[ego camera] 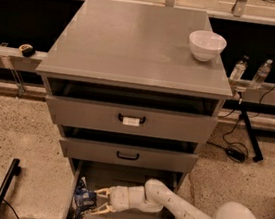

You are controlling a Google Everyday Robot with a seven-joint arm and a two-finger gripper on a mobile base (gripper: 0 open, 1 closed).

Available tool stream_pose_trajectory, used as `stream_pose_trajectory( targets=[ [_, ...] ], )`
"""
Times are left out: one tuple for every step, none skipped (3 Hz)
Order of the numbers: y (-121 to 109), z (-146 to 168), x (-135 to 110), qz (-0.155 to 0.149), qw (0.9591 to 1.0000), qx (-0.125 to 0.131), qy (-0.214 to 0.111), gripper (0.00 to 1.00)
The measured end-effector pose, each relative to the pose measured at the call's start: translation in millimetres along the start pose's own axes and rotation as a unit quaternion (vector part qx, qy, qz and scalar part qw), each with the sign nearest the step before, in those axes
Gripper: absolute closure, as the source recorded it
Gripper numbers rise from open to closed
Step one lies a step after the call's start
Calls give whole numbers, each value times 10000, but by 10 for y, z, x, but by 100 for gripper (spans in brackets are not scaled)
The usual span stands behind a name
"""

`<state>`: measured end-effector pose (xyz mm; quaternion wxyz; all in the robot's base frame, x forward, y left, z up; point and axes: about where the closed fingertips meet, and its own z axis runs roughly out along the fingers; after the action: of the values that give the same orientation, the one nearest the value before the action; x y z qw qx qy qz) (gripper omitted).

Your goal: Pick blue chip bag from bottom drawer and place on counter

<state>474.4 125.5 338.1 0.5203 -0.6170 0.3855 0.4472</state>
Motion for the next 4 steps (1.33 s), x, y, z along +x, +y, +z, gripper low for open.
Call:
stream_pose_trajectory(
  targets=[
    [92,7,-96,23,9997,-167,-194,100],
    [-178,-71,-654,-654,9978,-66,42,100],
    [-530,-253,-1558,-1433,9887,304,312,100],
    [-782,-348,-2504,-2049,9758,636,426,100]
  ],
)
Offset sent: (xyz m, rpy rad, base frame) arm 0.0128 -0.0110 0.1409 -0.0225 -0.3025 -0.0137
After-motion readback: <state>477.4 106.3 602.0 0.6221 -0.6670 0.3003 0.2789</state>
